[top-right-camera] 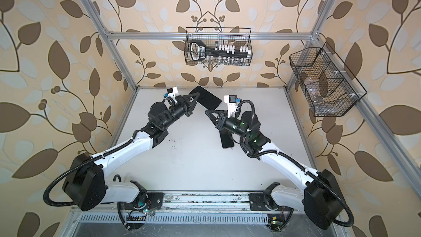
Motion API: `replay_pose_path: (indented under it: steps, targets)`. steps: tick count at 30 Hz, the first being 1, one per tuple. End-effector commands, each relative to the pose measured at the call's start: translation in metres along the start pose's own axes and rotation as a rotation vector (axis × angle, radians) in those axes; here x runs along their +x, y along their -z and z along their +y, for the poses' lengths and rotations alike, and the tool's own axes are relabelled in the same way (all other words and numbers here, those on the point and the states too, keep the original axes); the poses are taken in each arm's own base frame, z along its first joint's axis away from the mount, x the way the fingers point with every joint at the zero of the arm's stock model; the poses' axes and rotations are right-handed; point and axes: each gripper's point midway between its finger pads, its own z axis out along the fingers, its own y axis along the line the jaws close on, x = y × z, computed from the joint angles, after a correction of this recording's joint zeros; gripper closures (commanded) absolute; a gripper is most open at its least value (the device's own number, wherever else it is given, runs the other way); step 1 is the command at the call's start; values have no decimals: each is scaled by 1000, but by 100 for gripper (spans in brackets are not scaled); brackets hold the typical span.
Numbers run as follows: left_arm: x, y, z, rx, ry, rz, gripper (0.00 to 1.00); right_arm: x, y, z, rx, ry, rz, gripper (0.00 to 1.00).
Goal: Take the phone out of the phone case
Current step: Remove the phone case from the phone.
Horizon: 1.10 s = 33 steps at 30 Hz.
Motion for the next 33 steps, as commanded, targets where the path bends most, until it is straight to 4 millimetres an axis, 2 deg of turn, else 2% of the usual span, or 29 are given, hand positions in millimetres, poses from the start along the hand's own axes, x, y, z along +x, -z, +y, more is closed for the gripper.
replay_pose_path:
  steps: [1, 13, 26, 33]
  targets:
    - [-8, 4, -30, 49, -17, -44, 100, 2, 1, 3, 14, 135, 14, 82]
    - [-9, 5, -21, -5, 58, -47, 100, 7, 7, 2, 28, 244, 23, 82]
    - [-9, 4, -19, 11, 146, -43, 100, 12, 17, 1, 46, 345, 26, 83]
    - [-9, 3, -24, 36, 165, -34, 100, 11, 23, -5, 66, 341, 16, 84]
